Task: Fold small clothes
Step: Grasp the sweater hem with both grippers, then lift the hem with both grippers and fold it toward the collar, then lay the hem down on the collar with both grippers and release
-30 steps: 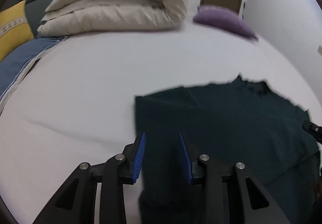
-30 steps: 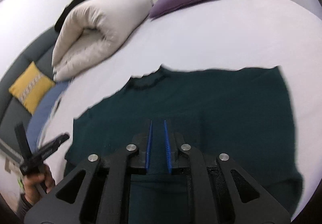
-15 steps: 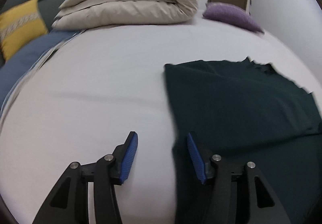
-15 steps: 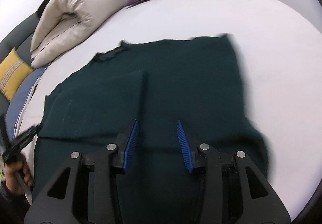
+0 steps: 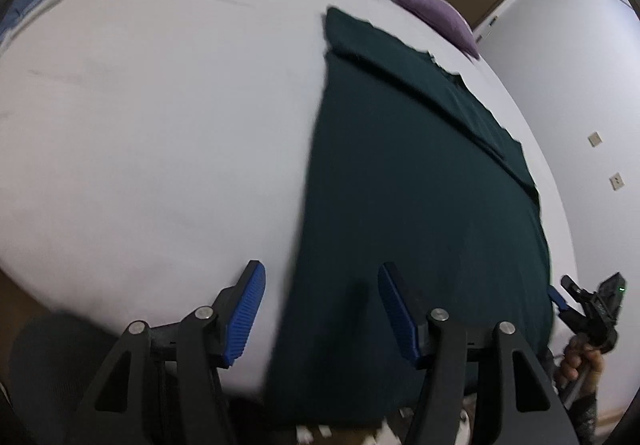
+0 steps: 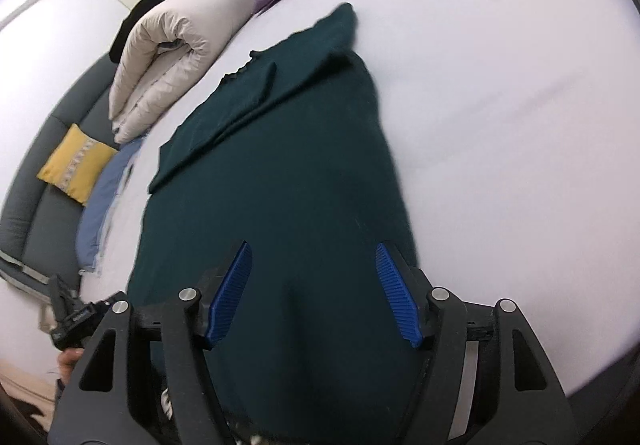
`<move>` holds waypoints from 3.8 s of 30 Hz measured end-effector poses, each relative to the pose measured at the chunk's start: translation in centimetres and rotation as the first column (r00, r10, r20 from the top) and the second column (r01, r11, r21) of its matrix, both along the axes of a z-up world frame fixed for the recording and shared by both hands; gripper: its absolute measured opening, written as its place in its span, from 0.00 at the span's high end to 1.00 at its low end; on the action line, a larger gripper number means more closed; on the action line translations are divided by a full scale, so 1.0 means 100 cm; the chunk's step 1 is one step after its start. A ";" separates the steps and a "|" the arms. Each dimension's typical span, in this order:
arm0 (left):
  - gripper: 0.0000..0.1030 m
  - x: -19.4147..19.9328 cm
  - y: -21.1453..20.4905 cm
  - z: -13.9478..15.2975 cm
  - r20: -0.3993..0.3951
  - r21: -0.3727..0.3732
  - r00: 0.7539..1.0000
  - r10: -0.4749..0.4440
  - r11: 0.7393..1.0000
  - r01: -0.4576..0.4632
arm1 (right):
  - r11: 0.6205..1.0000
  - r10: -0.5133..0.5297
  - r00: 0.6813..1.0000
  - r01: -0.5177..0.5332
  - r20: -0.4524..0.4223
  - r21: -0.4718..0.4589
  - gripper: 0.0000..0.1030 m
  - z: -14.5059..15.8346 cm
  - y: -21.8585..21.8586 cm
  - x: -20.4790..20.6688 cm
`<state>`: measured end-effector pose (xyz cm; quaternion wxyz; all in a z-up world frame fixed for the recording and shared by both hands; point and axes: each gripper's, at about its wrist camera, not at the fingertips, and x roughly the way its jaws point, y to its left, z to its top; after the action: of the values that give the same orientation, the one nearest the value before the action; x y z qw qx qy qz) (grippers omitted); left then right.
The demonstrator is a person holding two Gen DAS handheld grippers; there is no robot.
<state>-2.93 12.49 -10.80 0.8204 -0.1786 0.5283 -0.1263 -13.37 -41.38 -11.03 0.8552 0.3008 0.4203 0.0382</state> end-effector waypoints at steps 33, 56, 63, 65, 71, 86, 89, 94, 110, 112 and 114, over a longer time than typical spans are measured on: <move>0.87 -0.025 0.015 -0.025 -0.209 -0.113 0.964 -0.165 0.983 0.144 | 0.972 0.112 0.961 -0.053 -0.252 0.231 0.42 -0.042 -0.041 -0.093; 0.94 -0.028 0.032 0.030 -0.046 -0.339 0.990 -0.136 0.934 0.113 | 0.943 0.123 0.992 -0.116 -0.004 0.313 0.94 0.001 -0.031 -0.081; 0.94 -0.001 0.040 0.062 0.048 -0.519 0.996 -0.074 0.850 0.088 | 0.932 0.104 0.985 -0.144 0.134 0.334 0.94 0.048 -0.027 -0.033; 0.94 0.013 0.036 0.068 0.058 -0.564 0.997 -0.056 0.822 0.079 | 0.930 0.086 0.984 -0.135 0.156 0.343 0.94 0.059 -0.029 -0.014; 0.94 0.064 0.027 0.071 0.062 -0.621 0.998 -0.005 0.783 0.043 | 0.933 0.060 0.981 -0.121 0.186 0.339 0.94 0.079 -0.024 0.051; 0.94 0.221 0.012 0.052 0.024 -0.611 0.995 0.095 0.789 -0.061 | 0.955 -0.057 0.979 -0.003 0.195 0.295 0.94 0.083 -0.055 0.229; 0.94 0.251 0.006 0.044 0.013 -0.593 0.993 0.118 0.801 -0.087 | 0.954 -0.093 0.977 0.033 0.190 0.299 0.94 0.073 -0.064 0.260; 0.94 0.300 0.003 0.023 -0.014 -0.565 0.986 0.167 0.812 -0.146 | 0.957 -0.134 0.979 0.088 0.154 0.277 0.94 0.053 -0.079 0.306; 0.76 0.355 0.002 -0.034 -0.115 -0.489 0.963 0.244 0.830 -0.269 | 0.953 -0.240 0.971 0.236 0.001 0.189 0.91 -0.026 -0.115 0.414; 0.58 0.345 0.007 -0.030 -0.104 -0.482 0.960 0.258 0.831 -0.276 | 0.954 -0.234 0.972 0.230 -0.006 0.193 0.73 -0.029 -0.116 0.412; 0.56 0.334 0.012 -0.021 -0.082 -0.461 0.956 0.280 0.840 -0.286 | 0.958 -0.230 0.973 0.221 0.030 0.180 0.51 -0.020 -0.111 0.400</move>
<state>30.50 13.69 -12.94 0.7594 -0.4476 0.4548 -0.1265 26.58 -52.53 -13.04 0.8344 0.4200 0.3565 -0.0152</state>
